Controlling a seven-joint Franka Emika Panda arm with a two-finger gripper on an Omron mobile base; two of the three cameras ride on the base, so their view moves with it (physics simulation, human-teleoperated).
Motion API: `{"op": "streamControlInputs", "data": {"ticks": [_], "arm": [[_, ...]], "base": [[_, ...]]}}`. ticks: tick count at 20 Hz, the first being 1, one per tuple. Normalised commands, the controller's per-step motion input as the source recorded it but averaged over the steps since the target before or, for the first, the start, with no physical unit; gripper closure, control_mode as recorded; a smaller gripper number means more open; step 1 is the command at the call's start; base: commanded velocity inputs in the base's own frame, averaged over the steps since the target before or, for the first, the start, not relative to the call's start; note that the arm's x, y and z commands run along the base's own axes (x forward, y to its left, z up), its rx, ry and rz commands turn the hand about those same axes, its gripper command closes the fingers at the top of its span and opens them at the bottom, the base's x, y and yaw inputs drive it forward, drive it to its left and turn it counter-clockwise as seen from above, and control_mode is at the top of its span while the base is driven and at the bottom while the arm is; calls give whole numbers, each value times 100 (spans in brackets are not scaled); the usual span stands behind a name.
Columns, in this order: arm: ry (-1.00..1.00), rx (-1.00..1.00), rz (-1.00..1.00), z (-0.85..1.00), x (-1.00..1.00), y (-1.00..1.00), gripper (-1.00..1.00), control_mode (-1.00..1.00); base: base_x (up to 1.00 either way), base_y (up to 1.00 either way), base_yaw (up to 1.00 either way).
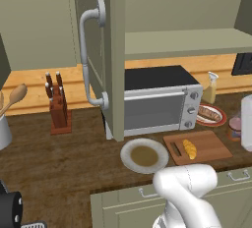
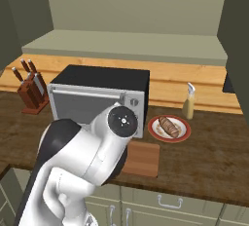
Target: From the different types of pastries on the counter, select a croissant and place it on the cutting board. Then retrieve a jar of jam from the cabinet and place it alongside the croissant on the cutting board.
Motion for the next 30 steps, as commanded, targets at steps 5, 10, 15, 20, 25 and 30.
{"op": "streamControlInputs", "data": {"ticks": [5, 10, 15, 20, 25, 30], "arm": [[2, -2, 1, -6, 1, -5, 100, -100], [13, -17, 3, -57, 16, -38, 100, -100], [6, 14, 24, -41, 36, -26, 100, -100], [5, 17, 26, -23, 32, -19, 100, -100], [0, 0, 2, -26, 10, 0, 100, -100], [0, 0, 5, -68, 23, 0, 100, -100]], "base": [[0, 0, 0], [0, 0, 0], [0, 0, 0], [0, 0, 0], [0, 0, 0], [0, 0, 0]]}}
